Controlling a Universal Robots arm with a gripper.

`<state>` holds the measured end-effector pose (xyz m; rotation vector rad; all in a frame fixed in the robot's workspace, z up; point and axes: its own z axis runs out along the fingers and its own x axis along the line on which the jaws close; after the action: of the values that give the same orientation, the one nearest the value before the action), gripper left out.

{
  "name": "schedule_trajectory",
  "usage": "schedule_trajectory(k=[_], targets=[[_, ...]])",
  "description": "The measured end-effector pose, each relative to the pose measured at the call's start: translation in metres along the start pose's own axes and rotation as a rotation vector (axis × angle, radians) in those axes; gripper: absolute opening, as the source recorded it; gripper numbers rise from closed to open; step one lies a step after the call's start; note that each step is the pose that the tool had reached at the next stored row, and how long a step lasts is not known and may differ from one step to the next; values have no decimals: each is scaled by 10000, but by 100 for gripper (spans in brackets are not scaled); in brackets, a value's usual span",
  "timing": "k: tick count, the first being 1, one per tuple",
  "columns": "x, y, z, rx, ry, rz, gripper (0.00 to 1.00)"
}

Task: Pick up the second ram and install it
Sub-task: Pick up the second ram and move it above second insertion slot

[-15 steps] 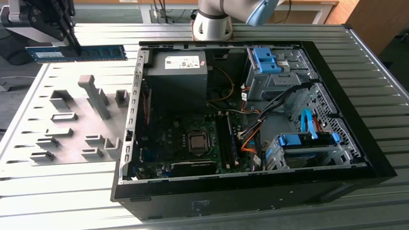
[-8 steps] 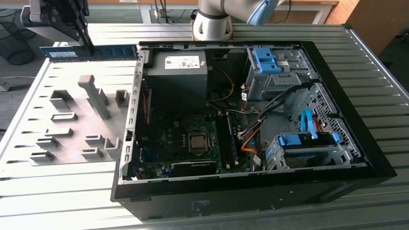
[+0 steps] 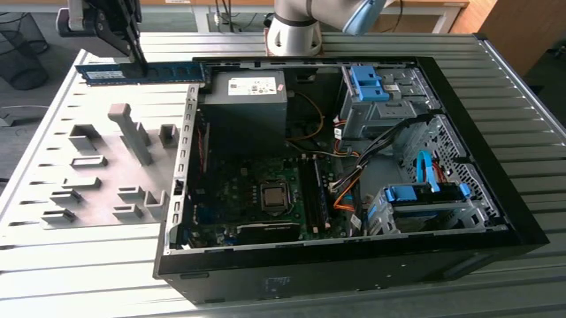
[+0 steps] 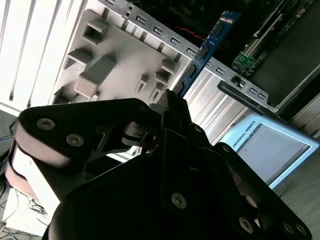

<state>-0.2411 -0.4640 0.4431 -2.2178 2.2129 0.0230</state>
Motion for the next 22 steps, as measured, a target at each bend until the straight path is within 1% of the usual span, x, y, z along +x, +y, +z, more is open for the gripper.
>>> schedule_trajectory(k=[4,5,22], targets=[[0,-92,0,1,-1,1,14],[-1,-223,-1,1,-1,0,14],[-3,-629,-2,1,0,1,14]])
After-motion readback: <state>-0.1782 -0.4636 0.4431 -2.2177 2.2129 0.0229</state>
